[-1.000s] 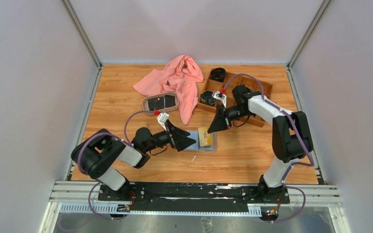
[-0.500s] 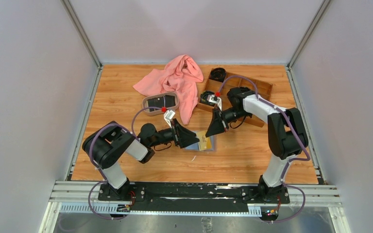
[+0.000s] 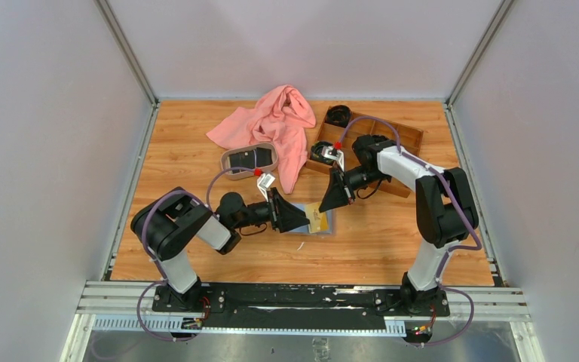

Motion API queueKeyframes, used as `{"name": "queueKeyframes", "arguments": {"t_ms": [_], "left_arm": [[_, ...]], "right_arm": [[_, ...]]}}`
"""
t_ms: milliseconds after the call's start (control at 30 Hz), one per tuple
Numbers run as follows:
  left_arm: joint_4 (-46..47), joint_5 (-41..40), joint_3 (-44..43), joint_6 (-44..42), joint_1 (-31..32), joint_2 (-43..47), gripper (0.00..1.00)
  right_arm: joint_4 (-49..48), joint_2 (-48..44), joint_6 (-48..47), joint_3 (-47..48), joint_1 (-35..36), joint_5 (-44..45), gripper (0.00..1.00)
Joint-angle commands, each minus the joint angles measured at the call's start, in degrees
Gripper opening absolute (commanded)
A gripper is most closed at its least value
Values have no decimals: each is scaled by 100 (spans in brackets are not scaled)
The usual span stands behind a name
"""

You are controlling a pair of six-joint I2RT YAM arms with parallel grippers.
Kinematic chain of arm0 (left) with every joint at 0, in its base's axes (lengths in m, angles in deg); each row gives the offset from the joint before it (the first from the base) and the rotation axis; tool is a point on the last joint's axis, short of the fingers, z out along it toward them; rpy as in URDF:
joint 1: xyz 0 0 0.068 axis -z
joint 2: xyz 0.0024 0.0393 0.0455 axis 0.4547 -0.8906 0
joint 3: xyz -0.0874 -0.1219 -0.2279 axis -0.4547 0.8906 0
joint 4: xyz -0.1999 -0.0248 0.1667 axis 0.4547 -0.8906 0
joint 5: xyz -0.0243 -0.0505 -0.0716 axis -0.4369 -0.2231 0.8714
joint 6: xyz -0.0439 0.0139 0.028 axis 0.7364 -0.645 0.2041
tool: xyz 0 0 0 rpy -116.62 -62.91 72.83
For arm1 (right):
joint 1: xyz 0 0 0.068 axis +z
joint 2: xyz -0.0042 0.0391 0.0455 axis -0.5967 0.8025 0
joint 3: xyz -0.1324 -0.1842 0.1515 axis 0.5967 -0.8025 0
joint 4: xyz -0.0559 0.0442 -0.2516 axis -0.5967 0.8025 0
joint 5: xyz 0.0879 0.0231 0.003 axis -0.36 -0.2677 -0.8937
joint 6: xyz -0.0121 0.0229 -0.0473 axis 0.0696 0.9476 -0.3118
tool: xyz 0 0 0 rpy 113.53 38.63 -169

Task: Put the credit cards into the card holder
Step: Insert the credit card into the card holder.

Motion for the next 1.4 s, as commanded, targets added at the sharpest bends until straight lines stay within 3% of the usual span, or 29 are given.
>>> {"name": "queueKeyframes", "arguments": {"t_ms": [0, 267, 500, 700, 900, 1100, 1267, 1333, 1367], "left_arm": [[236, 61, -92, -119, 84, -140, 53], [244, 37, -207, -31, 113, -152, 40], [240, 201, -222, 113, 105, -60, 35], [247, 582, -179, 351, -44, -147, 22], [243, 883, -147, 453, -89, -179, 19], [235, 1014, -147, 501, -89, -204, 0], [239, 1054, -54, 449, -80, -163, 0], [241, 1069, -23, 380, -82, -149, 0], [240, 1070, -2, 344, -88, -158, 0]], "right_arm": [[173, 19, -144, 115, 77, -69, 0], [182, 24, -141, 99, 98, -70, 0], [207, 48, -141, 106, 227, 71, 0], [284, -8, -287, 130, 352, 457, 0], [340, 32, -325, 161, 489, 599, 0], [358, 36, -335, 179, 627, 665, 0], [358, 17, -347, 173, 758, 723, 1], [377, 2, -367, 176, 804, 726, 9], [399, -8, -388, 172, 815, 718, 19]]}}
